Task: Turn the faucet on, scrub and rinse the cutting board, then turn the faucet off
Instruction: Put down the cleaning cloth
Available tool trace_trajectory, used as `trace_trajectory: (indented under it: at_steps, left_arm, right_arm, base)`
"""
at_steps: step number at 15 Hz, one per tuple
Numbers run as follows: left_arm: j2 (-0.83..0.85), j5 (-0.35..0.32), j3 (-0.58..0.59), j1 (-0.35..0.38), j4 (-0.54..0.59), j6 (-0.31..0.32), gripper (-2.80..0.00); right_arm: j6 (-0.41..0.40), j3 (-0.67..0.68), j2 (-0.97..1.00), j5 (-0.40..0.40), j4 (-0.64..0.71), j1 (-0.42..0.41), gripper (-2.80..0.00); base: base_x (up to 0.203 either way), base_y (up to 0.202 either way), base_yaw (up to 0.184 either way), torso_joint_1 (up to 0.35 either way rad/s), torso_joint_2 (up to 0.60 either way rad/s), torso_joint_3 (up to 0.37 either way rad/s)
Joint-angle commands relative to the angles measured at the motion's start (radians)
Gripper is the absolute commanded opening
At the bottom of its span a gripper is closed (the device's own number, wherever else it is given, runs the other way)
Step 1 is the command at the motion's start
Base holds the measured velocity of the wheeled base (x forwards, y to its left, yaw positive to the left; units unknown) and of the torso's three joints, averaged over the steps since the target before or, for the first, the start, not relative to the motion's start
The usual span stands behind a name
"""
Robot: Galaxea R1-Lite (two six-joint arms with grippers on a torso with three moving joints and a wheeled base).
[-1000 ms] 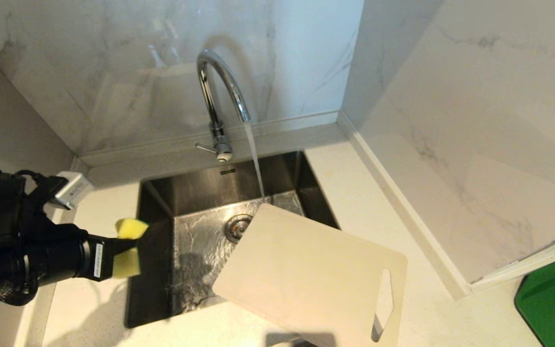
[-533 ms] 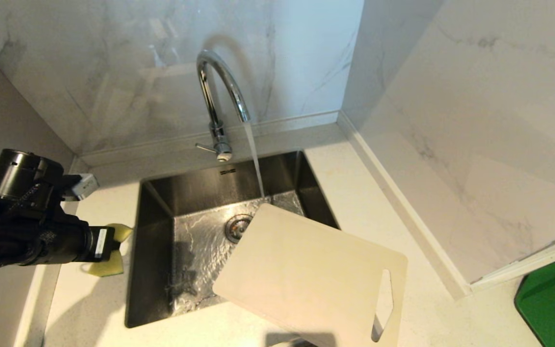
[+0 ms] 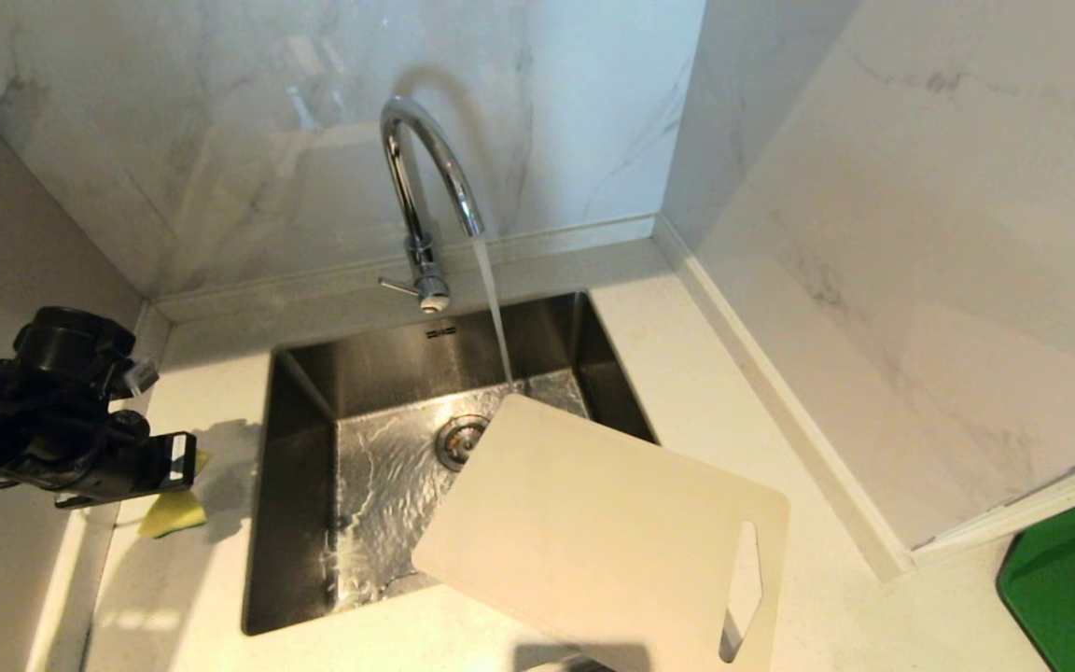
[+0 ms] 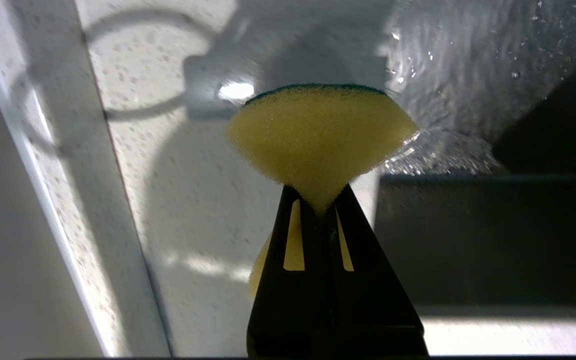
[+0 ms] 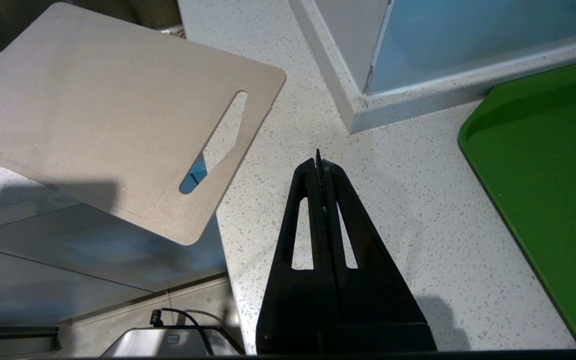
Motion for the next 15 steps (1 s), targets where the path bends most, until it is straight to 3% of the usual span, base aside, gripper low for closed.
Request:
trace_trajectory:
  at_steps: [1,8,9,15]
  left_arm:
    - [0.092,0.001,-0.055,0.042,0.002,-0.001,-2.80]
    - [0.154,-0.004,-0.130,0.070,0.010,0.001,-2.80]
    - [0.159,-0.004,-0.132,0.070,0.018,0.002,0.00]
    - [0.159,-0.004,-0.155,0.069,0.021,0.004,0.00]
  right_arm:
    - [0.000,0.000,0.000,0.000,0.000,0.000,-2.80]
    - [0.000,0.001,0.002,0.000,0.000,0.000,-2.80]
    - [0.000,0.001,0.002,0.000,0.000,0.000,-2.80]
    - [0.000,0.000,0.000,0.000,0.000,0.000,-2.80]
  base:
    - [0.000,0.000,0.000,0.000,0.00,0.000]
    - [0.000,0.000,0.000,0.000,0.00,0.000]
    - [0.000,0.000,0.000,0.000,0.00,0.000]
    - [0.000,0.000,0.000,0.000,0.00,0.000]
